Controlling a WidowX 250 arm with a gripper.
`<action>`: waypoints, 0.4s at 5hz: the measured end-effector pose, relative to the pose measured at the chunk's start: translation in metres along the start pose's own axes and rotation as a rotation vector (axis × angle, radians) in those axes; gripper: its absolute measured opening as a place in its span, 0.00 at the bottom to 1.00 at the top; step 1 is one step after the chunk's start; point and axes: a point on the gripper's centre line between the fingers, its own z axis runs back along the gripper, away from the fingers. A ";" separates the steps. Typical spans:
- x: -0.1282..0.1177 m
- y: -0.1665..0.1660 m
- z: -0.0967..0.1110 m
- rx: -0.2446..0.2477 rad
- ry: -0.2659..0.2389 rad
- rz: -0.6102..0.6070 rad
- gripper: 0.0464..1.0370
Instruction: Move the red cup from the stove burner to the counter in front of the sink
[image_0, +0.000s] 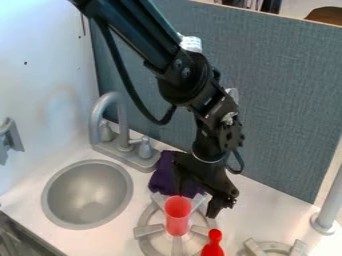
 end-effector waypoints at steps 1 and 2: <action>-0.006 -0.001 -0.010 0.004 0.032 -0.004 0.96; -0.010 0.000 -0.014 0.003 0.058 -0.029 0.96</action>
